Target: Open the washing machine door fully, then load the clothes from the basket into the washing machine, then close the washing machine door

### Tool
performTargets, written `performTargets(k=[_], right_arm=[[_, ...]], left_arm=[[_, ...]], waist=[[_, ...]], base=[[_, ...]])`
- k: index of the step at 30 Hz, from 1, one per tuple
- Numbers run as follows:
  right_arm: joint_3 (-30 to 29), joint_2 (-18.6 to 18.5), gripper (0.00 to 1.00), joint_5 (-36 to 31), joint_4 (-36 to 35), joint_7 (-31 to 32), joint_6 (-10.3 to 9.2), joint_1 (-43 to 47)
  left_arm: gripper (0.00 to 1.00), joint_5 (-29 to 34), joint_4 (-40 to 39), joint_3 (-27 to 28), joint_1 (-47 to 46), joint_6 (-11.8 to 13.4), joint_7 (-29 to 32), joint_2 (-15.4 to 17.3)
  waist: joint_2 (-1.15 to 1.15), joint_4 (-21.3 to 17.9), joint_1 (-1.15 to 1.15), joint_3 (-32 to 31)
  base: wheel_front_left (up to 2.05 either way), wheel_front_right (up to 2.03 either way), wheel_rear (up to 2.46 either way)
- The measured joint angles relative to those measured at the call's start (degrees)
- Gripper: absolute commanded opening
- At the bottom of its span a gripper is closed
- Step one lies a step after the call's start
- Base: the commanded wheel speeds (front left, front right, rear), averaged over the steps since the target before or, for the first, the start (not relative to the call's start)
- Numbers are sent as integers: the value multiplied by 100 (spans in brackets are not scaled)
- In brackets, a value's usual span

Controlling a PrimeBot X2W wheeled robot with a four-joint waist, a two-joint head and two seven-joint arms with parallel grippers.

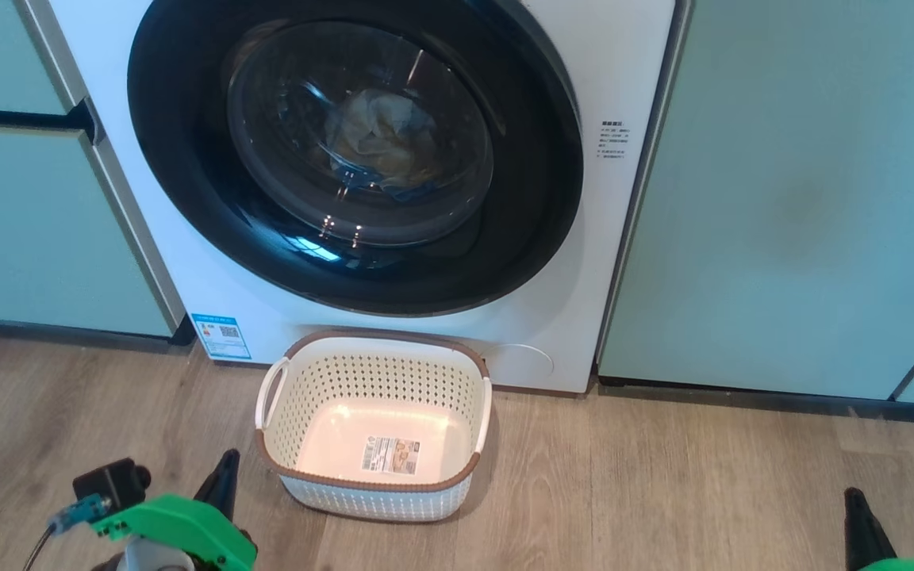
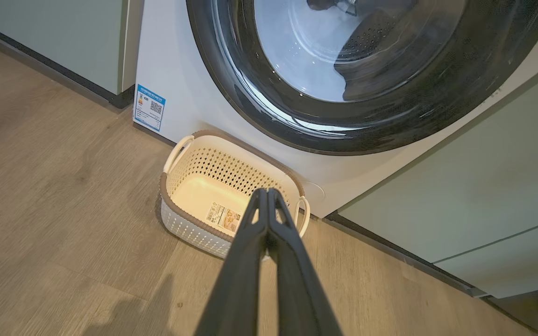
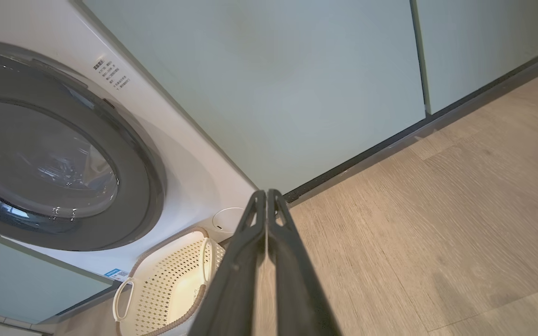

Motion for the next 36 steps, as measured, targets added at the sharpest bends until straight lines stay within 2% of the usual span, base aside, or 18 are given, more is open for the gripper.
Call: performTargets(k=[36], right_arm=[[-140,4,0,2176,-404,601,-1,-216]], left_arm=[[0,-1788,-547,475,5,0,563,-333]], waist=[[0,137,0,193]], base=[[0,0,0]])
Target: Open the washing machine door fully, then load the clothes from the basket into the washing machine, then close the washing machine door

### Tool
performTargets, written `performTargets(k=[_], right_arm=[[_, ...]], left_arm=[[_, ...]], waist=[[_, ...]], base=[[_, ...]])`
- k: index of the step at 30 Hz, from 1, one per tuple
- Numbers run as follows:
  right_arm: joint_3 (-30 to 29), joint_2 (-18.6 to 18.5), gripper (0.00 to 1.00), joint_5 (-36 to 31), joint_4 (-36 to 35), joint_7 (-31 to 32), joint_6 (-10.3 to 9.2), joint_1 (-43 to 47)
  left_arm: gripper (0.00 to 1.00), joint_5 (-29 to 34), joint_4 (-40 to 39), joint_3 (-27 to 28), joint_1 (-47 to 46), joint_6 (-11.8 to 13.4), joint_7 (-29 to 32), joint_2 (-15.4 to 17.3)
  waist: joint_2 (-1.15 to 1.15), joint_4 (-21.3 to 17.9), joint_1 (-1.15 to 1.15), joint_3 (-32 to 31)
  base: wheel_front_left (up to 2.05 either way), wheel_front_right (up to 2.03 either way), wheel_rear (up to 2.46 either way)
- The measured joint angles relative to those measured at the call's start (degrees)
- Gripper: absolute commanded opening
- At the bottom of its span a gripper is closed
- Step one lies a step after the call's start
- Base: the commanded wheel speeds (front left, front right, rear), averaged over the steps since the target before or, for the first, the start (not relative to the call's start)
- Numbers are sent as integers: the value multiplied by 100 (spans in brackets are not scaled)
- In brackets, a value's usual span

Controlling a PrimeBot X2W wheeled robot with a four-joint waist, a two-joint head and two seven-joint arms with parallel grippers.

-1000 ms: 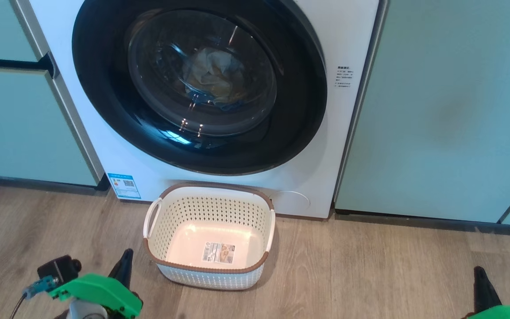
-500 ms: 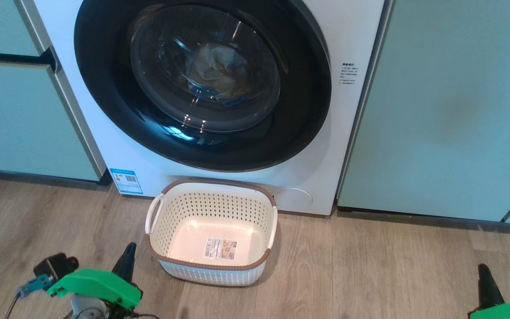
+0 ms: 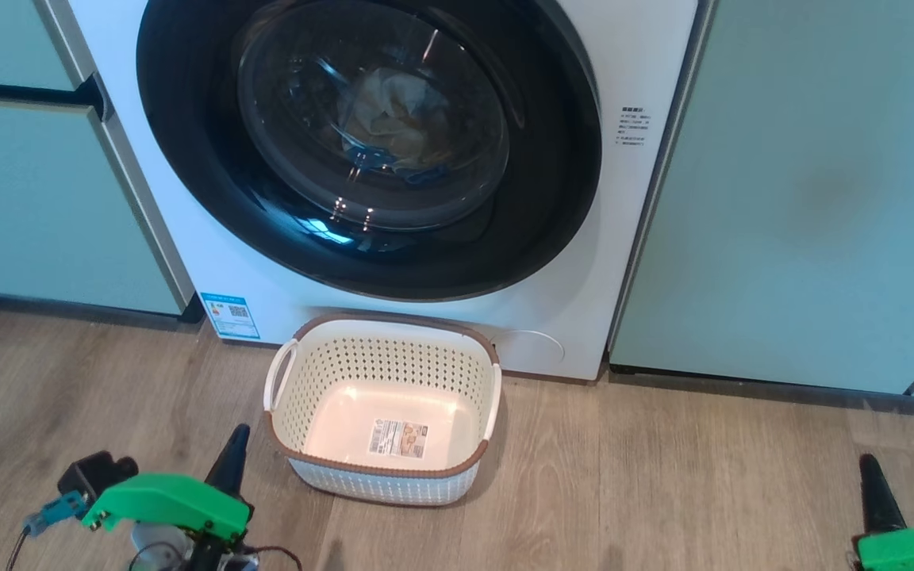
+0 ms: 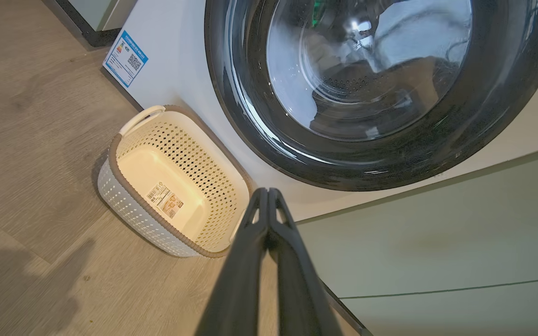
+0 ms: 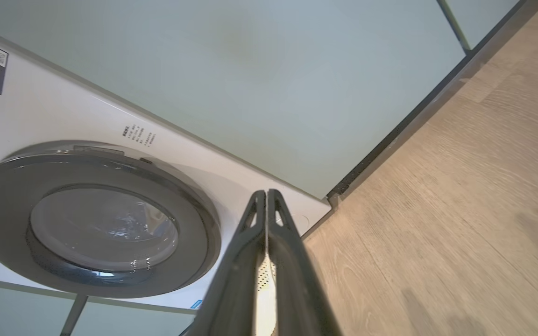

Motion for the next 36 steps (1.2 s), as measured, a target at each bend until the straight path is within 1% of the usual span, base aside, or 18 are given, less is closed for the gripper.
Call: performTargets(k=[36], right_arm=[[-136,0,0,2168,-410,567,-1,-110]], left_arm=[[0,-1775,-541,409,2,0,598,-334]], waist=[[0,136,0,192]], base=[[0,0,0]])
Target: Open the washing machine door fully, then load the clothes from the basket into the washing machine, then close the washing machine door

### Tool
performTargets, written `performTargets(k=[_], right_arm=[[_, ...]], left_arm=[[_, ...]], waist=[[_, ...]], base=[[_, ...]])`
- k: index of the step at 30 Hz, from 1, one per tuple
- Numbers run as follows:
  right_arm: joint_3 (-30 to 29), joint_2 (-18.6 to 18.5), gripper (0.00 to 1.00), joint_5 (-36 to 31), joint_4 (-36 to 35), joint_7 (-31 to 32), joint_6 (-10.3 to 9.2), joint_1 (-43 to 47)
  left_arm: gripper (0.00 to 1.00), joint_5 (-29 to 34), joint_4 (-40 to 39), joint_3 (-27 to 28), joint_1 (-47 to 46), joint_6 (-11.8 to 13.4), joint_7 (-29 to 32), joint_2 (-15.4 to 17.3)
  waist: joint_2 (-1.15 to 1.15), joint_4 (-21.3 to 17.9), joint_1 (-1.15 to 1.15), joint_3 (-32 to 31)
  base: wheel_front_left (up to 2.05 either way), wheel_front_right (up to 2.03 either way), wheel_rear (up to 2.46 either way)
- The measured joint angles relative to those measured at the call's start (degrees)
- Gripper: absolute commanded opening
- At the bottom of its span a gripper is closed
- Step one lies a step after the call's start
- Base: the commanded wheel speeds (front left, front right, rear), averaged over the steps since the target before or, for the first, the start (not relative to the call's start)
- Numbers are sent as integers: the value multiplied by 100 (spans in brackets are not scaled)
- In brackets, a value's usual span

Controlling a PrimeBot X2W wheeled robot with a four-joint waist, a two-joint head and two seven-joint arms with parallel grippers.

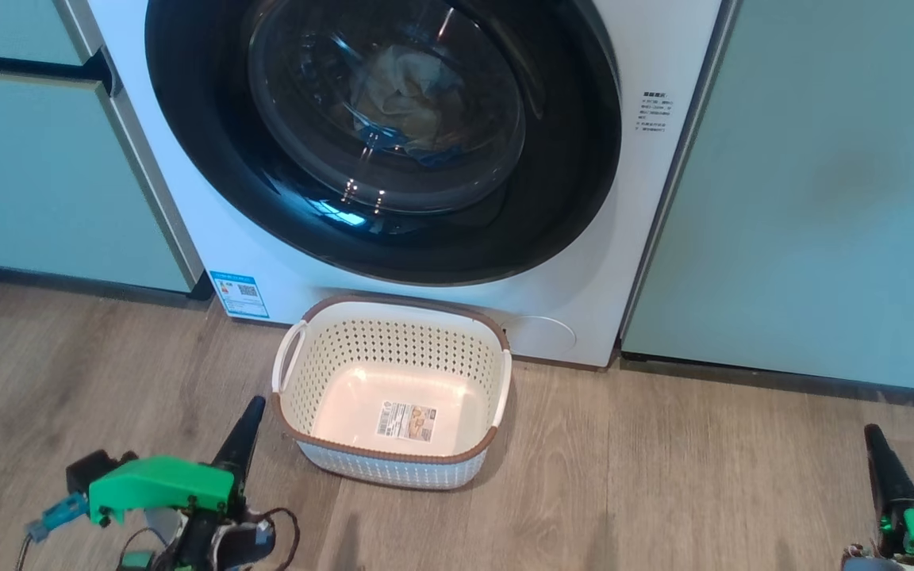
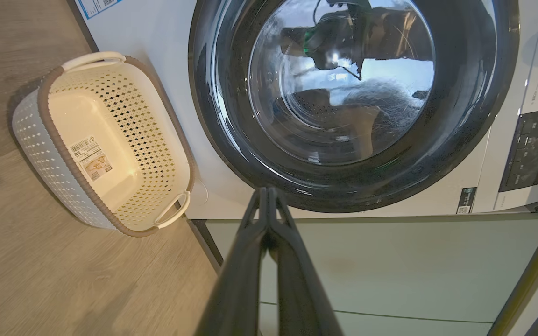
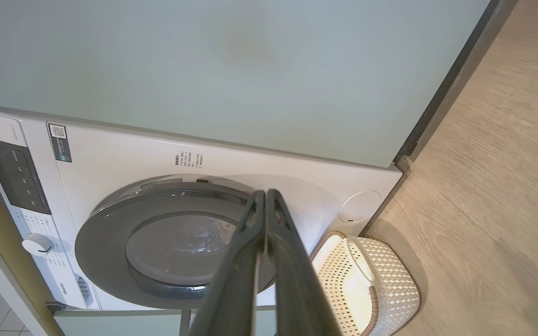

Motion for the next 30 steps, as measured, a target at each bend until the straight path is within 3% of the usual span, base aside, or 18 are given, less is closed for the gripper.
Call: performTargets(k=[22,30], right_arm=[[-69,0,0,1324,-260,366,-1,-129],[-71,0,0,1378,-274,368,-1,-129]], left_arm=[[0,-1082,-315,227,1,0,353,-201],[0,-1146,-344,256,1,0,353,-214]], waist=[[0,83,0,117],[0,85,0,119]], base=[[0,0,0],[0,0,0]])
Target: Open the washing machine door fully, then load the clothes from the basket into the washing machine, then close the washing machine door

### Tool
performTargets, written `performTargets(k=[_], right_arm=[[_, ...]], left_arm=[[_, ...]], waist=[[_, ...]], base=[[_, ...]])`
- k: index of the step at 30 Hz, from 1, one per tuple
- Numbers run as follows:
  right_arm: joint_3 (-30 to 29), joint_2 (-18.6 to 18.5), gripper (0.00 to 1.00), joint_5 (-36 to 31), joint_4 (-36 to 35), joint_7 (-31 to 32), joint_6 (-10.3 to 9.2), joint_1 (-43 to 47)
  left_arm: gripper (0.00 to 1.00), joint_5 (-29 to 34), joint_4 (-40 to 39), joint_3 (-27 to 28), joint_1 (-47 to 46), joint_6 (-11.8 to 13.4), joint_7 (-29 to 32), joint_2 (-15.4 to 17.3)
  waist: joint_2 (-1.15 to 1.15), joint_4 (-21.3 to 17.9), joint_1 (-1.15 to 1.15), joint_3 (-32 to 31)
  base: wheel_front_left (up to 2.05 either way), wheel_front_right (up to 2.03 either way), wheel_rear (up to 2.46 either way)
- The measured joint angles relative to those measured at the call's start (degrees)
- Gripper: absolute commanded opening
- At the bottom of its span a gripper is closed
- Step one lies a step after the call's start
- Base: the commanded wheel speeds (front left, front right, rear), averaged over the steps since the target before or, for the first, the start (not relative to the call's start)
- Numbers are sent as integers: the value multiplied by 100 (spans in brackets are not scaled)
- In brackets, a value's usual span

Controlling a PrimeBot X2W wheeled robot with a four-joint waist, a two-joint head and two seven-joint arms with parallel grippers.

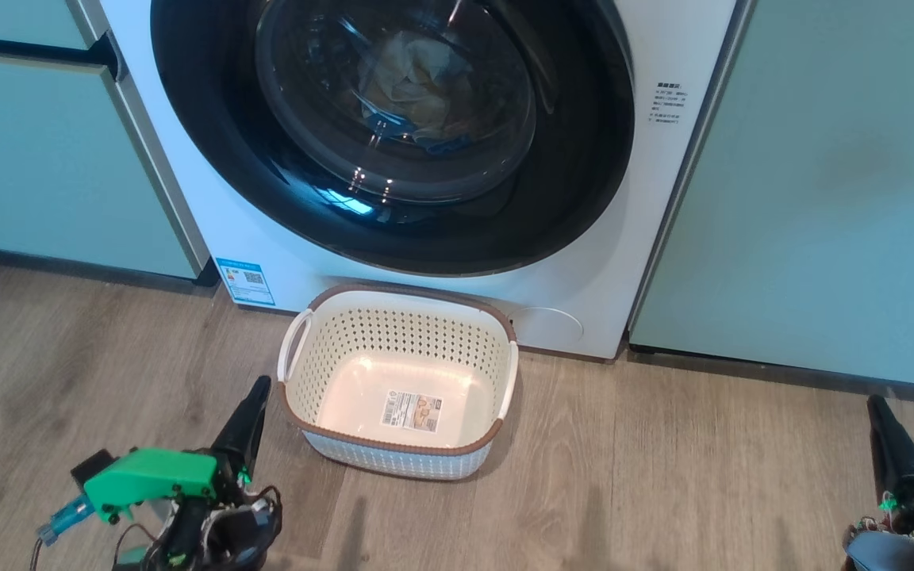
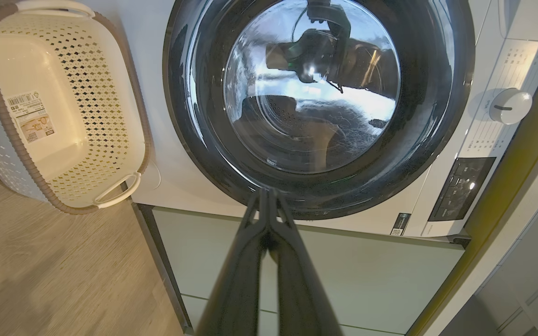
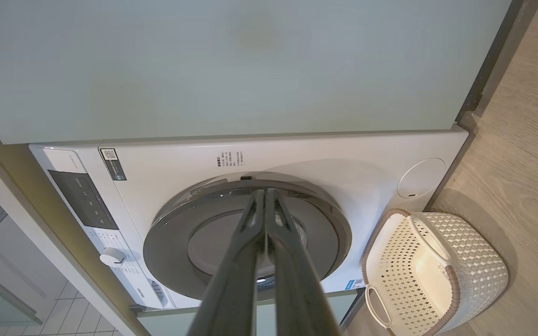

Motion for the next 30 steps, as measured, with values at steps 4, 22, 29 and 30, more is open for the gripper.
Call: performTargets(k=[4,22,29,30], right_arm=[[0,0,0,0,-1,0,0,0],[0,0,0,0,-1,0,-1,0],[0,0,0,0,-1,0,-1,0],[0,0,0,0,-1,0,-1,0]], left_arm=[[0,0,0,18,0,0,0,0],[0,0,0,25,0,0,0,-1],[0,0,0,25,0,0,0,-1],[0,0,0,25,0,0,0,-1]], waist=[[0,0,0,0],[0,0,0,-1],[0,0,0,-1],[0,0,0,-1]], base=[[0,0,0],[0,0,0],[0,0,0],[0,0,0]])
